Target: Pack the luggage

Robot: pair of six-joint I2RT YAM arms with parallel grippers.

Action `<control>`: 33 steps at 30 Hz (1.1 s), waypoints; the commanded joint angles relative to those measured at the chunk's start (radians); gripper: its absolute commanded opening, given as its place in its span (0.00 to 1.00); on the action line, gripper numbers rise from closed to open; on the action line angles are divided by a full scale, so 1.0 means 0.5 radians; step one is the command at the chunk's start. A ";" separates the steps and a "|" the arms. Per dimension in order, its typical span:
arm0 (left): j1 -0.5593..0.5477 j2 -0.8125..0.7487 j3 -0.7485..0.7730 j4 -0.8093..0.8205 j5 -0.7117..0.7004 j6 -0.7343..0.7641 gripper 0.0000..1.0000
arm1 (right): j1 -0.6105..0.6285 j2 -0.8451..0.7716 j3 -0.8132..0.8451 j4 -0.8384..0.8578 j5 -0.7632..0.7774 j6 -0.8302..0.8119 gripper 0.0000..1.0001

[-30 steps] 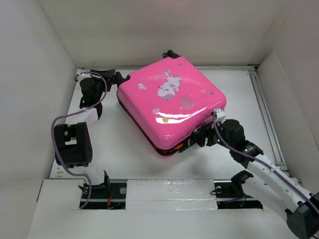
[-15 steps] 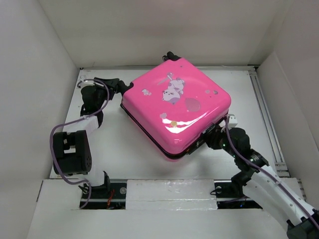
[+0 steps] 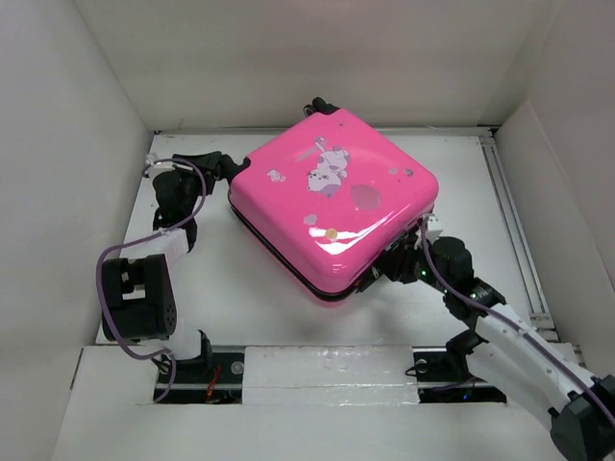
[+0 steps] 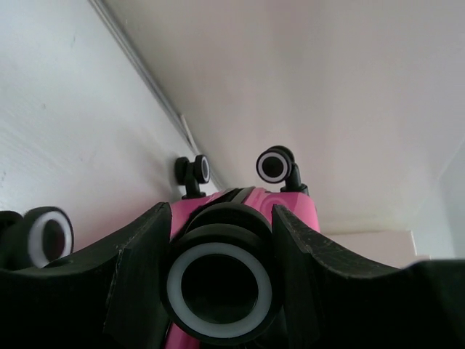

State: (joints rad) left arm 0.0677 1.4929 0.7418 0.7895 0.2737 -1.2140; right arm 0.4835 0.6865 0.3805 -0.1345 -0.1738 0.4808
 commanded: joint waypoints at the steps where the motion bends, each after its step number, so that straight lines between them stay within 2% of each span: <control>1: -0.111 -0.181 0.109 0.170 0.425 -0.085 0.00 | 0.018 0.305 0.040 0.413 -0.164 -0.047 0.40; 2: -0.111 -0.206 0.109 0.149 0.425 -0.063 0.00 | 0.018 0.363 0.040 0.453 -0.189 -0.047 0.36; 5: -0.111 -0.292 0.084 0.121 0.425 -0.063 0.00 | 0.058 0.364 0.058 0.591 -0.226 -0.047 0.34; 9: -0.111 -0.335 0.038 0.002 0.398 0.010 0.00 | 0.104 0.449 0.134 0.692 -0.373 -0.087 0.24; 12: -0.111 -0.314 -0.023 0.038 0.376 0.011 0.00 | 0.208 0.520 0.172 0.714 -0.368 -0.087 0.23; 14: -0.111 -0.289 -0.063 0.038 0.312 0.032 0.00 | 0.226 0.538 0.172 0.732 -0.367 -0.087 0.25; 15: -0.111 -0.259 -0.063 0.038 0.287 0.032 0.00 | 0.245 0.538 0.172 0.684 -0.270 -0.087 0.26; 17: -0.111 -0.222 -0.063 -0.011 0.235 0.081 0.00 | 0.245 0.395 0.172 0.528 -0.120 -0.087 0.36; 20: -0.090 -0.154 -0.039 -0.011 0.152 0.103 0.00 | 0.245 0.126 0.172 0.306 0.157 -0.106 0.43; 22: -0.065 -0.081 -0.005 0.007 0.134 0.084 0.00 | 0.245 0.014 0.190 0.110 0.276 -0.087 0.44; 24: -0.047 -0.026 0.093 -0.011 0.134 0.084 0.00 | 0.245 -0.093 0.190 -0.043 0.332 -0.051 0.40; 28: -0.046 0.036 0.170 -0.011 0.180 0.084 0.00 | 0.245 -0.179 0.138 -0.053 0.332 -0.032 0.36; 29: -0.046 0.054 0.170 -0.011 0.180 0.084 0.00 | 0.245 -0.204 0.107 -0.023 0.253 -0.053 0.36; 30: -0.046 0.055 0.170 -0.011 0.158 0.084 0.00 | 0.245 -0.204 0.080 0.017 0.183 -0.072 0.42; 33: -0.028 0.094 0.213 -0.018 0.179 0.087 0.00 | 0.245 -0.143 0.101 0.063 0.062 -0.142 0.46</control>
State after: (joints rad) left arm 0.0872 1.5429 0.7799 0.6956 0.2134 -1.1606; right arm 0.5972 0.5987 0.4187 -0.1417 -0.0814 0.4370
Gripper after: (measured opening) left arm 0.487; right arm 0.456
